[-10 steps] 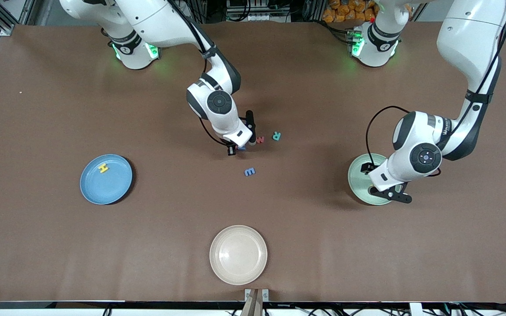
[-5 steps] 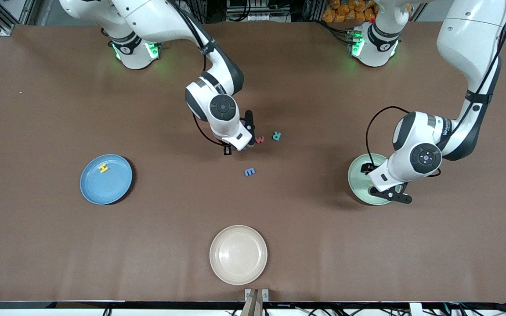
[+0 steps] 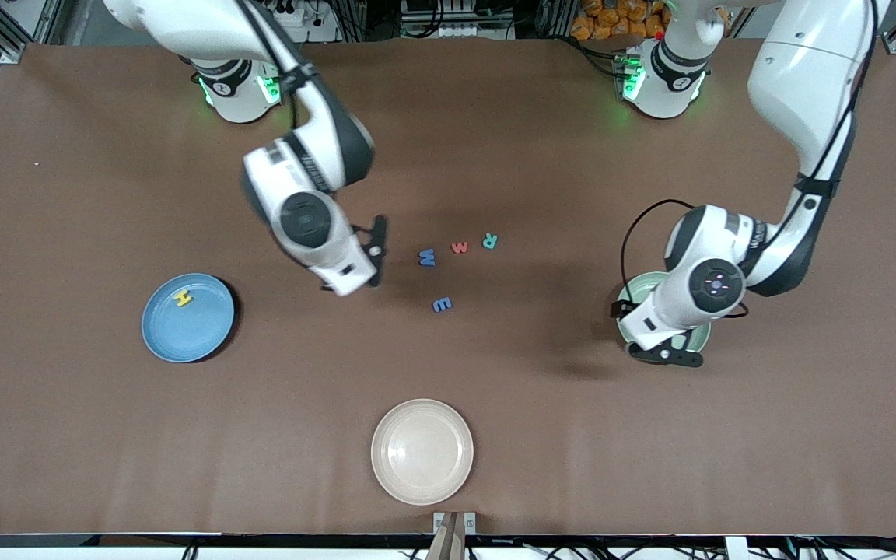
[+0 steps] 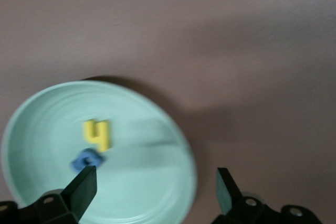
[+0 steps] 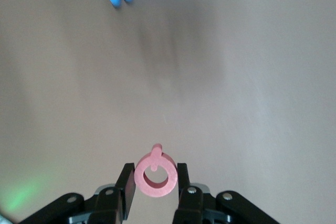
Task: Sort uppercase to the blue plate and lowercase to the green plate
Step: 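Place the pink O on the blue plate while the left gripper reaches letters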
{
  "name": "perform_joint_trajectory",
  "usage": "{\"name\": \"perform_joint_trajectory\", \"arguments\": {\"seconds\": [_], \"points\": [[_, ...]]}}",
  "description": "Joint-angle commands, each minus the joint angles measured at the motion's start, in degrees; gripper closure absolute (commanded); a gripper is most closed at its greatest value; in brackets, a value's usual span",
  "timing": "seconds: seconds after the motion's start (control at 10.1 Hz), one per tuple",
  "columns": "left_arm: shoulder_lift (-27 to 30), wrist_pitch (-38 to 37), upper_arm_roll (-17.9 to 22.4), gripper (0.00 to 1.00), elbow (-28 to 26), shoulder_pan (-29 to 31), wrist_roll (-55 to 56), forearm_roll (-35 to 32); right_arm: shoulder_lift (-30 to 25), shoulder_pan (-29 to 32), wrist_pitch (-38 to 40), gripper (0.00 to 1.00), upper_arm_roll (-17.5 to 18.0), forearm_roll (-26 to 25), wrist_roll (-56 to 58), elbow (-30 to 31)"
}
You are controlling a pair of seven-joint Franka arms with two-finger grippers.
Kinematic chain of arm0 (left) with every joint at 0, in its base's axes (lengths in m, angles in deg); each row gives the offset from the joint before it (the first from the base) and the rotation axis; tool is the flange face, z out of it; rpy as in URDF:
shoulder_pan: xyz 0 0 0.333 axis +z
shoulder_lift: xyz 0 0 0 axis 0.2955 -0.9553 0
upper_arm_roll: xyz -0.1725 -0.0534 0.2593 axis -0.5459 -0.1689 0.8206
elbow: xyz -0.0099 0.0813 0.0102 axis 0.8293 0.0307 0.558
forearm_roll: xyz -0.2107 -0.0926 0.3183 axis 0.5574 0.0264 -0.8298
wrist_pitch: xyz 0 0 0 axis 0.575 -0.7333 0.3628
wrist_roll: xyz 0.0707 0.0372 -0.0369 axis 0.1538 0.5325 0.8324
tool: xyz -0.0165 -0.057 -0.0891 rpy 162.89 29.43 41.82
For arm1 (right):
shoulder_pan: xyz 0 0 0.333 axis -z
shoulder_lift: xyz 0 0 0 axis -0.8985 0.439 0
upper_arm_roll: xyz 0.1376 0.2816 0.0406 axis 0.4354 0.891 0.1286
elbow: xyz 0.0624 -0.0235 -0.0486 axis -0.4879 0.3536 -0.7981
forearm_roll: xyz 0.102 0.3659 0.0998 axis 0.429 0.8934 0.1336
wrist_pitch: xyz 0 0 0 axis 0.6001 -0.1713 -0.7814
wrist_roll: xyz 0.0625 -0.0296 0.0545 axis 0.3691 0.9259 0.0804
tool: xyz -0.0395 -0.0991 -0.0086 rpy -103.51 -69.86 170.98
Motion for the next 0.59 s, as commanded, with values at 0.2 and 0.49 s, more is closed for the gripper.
{"name": "perform_joint_trajectory", "arguments": {"seconds": [0.2,0.49], "points": [[-3.87,-0.47,0.31,0.00,6.75,-9.70,16.71,1.01,0.37,14.05,4.19,1.00,-0.13,-5.89,-2.53,-2.08],[-7.20,-0.47,0.31,0.00,12.63,-17.61,28.57,4.00,4.22,18.99,4.90,1.00,-0.31,-11.34,-6.15,-0.94]]}}
